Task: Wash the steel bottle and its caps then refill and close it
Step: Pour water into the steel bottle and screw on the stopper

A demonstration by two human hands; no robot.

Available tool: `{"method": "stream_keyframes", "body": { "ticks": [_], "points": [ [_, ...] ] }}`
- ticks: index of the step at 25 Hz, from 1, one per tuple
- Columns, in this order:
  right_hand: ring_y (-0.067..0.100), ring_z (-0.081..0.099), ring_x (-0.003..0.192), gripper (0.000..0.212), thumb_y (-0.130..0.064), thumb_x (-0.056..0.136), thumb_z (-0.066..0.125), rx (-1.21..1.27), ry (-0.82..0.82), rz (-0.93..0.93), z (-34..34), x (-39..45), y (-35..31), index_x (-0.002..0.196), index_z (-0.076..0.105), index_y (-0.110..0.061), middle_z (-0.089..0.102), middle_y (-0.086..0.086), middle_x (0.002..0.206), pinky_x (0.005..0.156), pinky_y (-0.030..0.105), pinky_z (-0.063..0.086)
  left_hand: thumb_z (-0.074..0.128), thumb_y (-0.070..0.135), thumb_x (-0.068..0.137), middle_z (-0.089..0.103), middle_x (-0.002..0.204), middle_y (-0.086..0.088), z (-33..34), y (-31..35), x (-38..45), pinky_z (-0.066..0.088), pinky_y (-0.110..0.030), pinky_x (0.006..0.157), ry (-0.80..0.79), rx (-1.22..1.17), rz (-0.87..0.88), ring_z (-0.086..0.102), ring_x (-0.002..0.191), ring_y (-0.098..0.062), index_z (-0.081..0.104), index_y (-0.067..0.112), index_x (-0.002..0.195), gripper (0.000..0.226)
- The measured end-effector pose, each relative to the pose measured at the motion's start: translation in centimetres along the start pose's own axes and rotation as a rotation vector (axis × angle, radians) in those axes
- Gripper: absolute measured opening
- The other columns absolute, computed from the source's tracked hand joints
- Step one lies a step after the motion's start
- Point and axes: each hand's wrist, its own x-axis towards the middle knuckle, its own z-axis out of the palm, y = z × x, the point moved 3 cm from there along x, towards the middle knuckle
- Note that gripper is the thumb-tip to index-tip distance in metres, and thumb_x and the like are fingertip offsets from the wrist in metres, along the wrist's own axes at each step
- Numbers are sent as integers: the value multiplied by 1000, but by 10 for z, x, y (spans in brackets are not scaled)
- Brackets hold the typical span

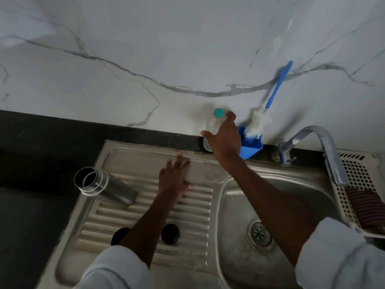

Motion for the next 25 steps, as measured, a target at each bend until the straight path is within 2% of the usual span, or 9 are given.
{"method": "stream_keyframes", "body": {
  "ticks": [10, 12, 15, 17, 18, 19, 20, 22, 25],
  "points": [
    [33, 53, 130, 110, -39, 75, 90, -13, -51, 3, -4, -5, 2, 155, 20, -14, 45, 10, 149, 96, 48, 52, 82, 41, 86, -11, 175, 7, 2, -4, 1, 17, -55, 126, 1, -21, -7, -1, 162, -35, 18, 38, 166, 102],
    [31, 52, 130, 113, -45, 72, 90, -34, 11, 13, -8, -16, 2, 156, 19, -17, 43, 7, 148, 92, 50, 54, 83, 41, 86, -10, 175, 7, 1, -2, 0, 18, -56, 127, -10, -27, 1, -1, 162, -35, 19, 38, 166, 102],
    [28, 53, 127, 99, -45, 75, 86, -2, 201, 63, -13, -56, 4, 150, 28, -18, 44, 6, 142, 91, 48, 55, 82, 37, 87, -8, 175, 8, -4, -4, 5, 19, -54, 128, -66, -75, -4, -1, 161, -34, 23, 35, 165, 98],
    [23, 56, 120, 78, -40, 83, 80, 81, 197, 75, -6, -99, 9, 145, 38, -18, 49, 4, 136, 93, 42, 54, 80, 27, 91, 12, 175, 1, -16, -7, 0, 25, -45, 126, -69, -218, 31, 16, 160, -32, 39, 25, 161, 81],
    [19, 57, 114, 64, -36, 86, 77, 133, 143, 70, -1, -121, 12, 139, 45, -19, 53, 2, 130, 92, 38, 55, 77, 20, 93, 33, 169, -6, -24, -9, -6, 33, -40, 122, 14, -332, 54, 35, 153, -28, 51, 17, 153, 66],
    [14, 58, 107, 49, -32, 89, 75, 187, 51, 68, 5, -140, 16, 131, 53, -21, 58, -1, 121, 88, 35, 54, 73, 11, 95, 54, 154, -10, -31, -12, -16, 42, -37, 115, 168, -454, 45, 54, 138, -23, 62, 11, 141, 48],
    [10, 59, 100, 36, -29, 90, 74, 224, -65, 61, 13, -159, 23, 123, 59, -23, 60, -4, 114, 86, 33, 53, 66, 0, 95, 67, 137, -10, -36, -17, -33, 50, -36, 106, 338, -565, 21, 64, 119, -16, 70, 8, 128, 34],
    [7, 59, 97, 26, -28, 91, 73, 205, -292, 1, 28, -192, 35, 115, 64, -26, 61, -7, 108, 89, 33, 53, 50, -16, 89, 75, 118, -3, -46, -20, -75, 55, -26, 93, 541, -699, -4, 68, 97, -6, 76, 11, 112, 44],
    [14, 56, 116, 42, -39, 88, 76, 95, -582, -129, 48, -235, 47, 127, 62, -34, 57, -9, 124, 99, 35, 50, 48, -18, 88, 77, 100, 2, -49, -22, -142, 56, -25, 90, 673, -777, 65, 72, 96, -8, 76, 10, 106, 44]
  ]
}}
